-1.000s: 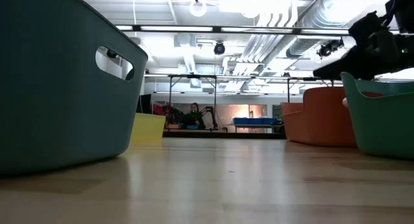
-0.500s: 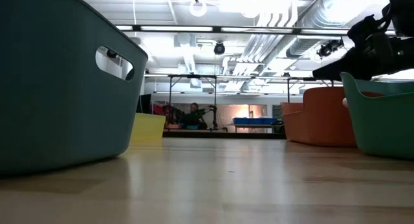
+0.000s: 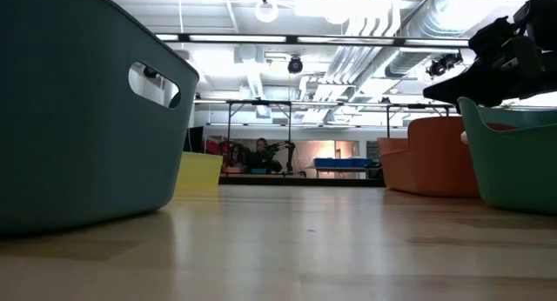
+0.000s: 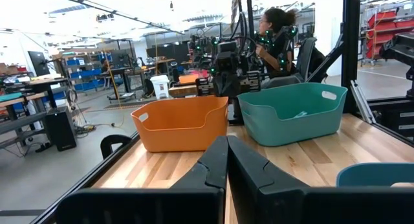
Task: Sort silverware by color (type)
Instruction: Return to Home Position
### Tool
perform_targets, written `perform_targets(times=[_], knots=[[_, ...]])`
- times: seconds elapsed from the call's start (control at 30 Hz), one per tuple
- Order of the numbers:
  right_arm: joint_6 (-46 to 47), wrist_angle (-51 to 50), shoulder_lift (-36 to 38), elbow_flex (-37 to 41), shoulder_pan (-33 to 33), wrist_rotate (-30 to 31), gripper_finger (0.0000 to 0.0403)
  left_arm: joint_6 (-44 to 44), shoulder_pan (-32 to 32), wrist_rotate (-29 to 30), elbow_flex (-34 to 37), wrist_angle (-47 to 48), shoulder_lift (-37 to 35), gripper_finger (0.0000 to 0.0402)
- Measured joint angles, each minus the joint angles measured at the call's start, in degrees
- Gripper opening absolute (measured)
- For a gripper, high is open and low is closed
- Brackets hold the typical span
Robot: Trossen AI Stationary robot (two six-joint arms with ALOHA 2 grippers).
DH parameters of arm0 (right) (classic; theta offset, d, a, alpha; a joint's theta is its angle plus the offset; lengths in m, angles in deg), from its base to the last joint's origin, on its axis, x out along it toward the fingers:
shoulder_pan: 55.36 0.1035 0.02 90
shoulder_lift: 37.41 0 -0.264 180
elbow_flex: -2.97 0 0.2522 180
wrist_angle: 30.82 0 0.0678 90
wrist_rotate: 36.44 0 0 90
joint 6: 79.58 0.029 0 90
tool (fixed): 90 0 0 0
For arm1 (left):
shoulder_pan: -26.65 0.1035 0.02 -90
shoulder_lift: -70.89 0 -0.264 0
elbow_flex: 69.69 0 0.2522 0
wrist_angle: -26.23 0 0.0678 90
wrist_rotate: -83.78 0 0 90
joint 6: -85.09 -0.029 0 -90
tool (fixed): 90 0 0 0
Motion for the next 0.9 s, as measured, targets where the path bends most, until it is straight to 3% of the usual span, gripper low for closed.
perform_targets(times=[0.23, 0.43, 0.9], knots=[[-2.5, 1.3, 0.0, 0.0, 3.0, 8.9, 0.0000, 0.0, 0.0, 0.0, 0.0, 0.0, 0.0, 0.0000], [2.1, 0.2, -0.2, 0.0, 3.0, 9.0, 0.0000, 0.0, 0.0, 0.0, 0.0, 0.0, 0.0, 0.0000], [1.0, 0.2, -0.2, 0.0, 3.0, 9.0, 0.0000, 0.0, 0.0, 0.0, 0.0, 0.0, 0.0, 0.0001]])
